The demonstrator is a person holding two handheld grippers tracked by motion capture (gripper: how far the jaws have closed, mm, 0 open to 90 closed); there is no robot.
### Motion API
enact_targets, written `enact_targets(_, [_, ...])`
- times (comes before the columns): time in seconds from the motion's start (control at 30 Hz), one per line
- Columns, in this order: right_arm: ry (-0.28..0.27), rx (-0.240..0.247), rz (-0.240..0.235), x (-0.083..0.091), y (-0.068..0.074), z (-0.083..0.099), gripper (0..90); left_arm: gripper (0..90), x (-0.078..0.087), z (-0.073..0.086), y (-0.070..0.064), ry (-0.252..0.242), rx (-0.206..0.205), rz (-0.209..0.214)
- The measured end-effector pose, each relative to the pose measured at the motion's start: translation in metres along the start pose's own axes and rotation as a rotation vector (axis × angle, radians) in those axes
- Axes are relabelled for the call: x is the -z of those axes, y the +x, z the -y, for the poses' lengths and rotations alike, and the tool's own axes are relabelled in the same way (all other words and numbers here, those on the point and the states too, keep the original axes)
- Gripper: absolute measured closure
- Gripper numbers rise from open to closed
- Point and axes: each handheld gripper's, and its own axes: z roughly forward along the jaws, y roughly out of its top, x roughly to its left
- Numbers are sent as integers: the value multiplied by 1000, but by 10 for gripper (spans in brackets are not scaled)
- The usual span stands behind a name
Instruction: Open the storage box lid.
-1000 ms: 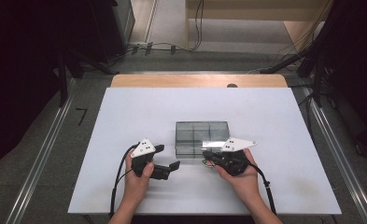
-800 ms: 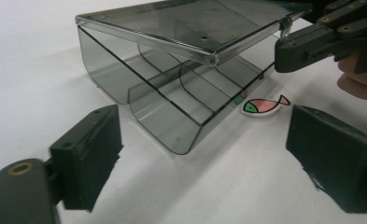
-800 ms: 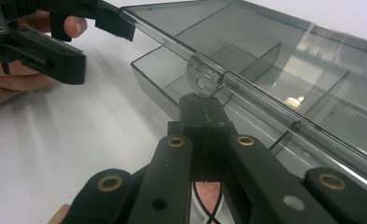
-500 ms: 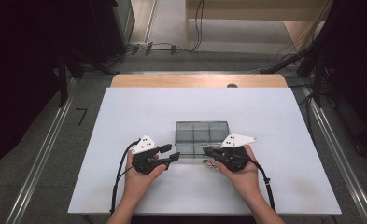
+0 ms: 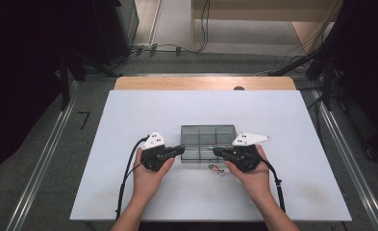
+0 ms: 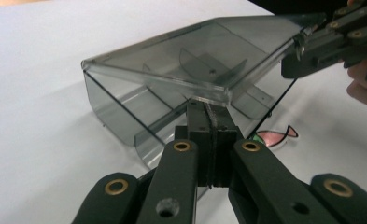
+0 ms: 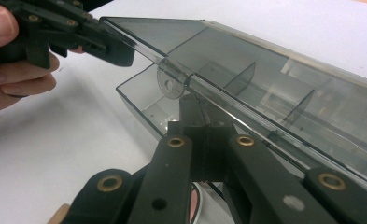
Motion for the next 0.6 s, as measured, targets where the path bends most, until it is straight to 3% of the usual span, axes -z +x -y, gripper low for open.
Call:
enact_targets(0.33, [-12,12,12,8,-7,-3,875,895,-4,-9,3,-38,27,13])
enact_targets(0.6, [-23,7,63,23,-21,3,874,894,-4,-15,6,-49,24,11])
